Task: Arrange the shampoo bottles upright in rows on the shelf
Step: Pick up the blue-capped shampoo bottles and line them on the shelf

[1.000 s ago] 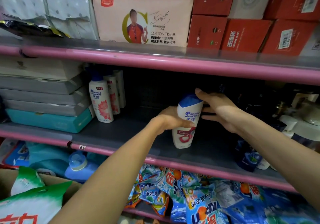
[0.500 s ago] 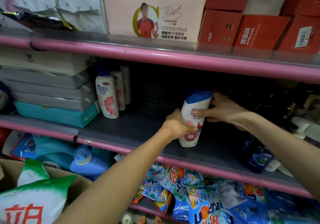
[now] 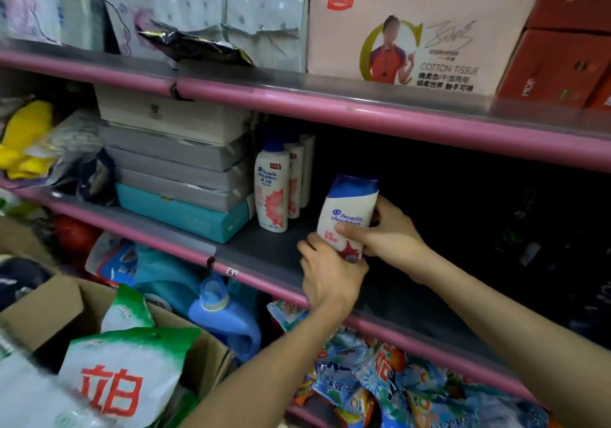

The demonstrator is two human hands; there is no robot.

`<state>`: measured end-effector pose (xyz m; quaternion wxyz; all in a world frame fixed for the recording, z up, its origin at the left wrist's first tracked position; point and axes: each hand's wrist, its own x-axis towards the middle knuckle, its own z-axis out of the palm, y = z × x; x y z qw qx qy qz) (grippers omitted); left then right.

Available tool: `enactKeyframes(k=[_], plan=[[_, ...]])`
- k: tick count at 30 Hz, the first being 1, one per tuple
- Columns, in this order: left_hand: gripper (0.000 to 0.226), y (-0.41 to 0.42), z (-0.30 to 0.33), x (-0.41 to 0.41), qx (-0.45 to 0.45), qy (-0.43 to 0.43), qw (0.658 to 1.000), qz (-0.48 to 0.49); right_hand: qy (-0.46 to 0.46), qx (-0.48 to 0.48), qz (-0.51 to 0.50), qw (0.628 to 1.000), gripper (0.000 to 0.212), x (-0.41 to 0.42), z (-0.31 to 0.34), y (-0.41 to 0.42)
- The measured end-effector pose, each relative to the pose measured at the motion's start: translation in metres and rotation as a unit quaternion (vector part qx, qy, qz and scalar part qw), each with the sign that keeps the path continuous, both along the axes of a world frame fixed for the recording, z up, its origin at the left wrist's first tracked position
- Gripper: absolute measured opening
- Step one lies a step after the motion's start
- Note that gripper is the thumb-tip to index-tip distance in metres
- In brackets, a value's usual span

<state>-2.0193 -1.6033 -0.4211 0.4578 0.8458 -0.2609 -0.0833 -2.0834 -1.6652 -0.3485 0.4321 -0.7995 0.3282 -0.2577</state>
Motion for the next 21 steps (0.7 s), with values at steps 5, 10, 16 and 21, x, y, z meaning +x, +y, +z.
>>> enactKeyframes(k=[5, 10, 16, 21], plan=[[0.081, 0.023, 0.002, 0.077, 0.027, -0.010, 1.000, 0.006, -0.007, -0.118, 0.028, 0.993, 0.060, 0.067, 0.025, 0.011], [0.072, 0.030, -0.003, 0.120, -0.003, -0.029, 0.999, 0.021, 0.005, -0.205, 0.050, 0.977, 0.054, 0.115, 0.040, 0.018], [0.065, 0.034, -0.005, 0.143, -0.030, -0.009, 0.998, 0.058, 0.010, -0.222, 0.055, 0.973, 0.050, 0.145, 0.038, 0.018], [0.065, 0.033, -0.002, 0.154, -0.029, -0.006, 0.999, 0.039, 0.030, -0.246, 0.060, 0.967, 0.052, 0.156, 0.039, 0.011]])
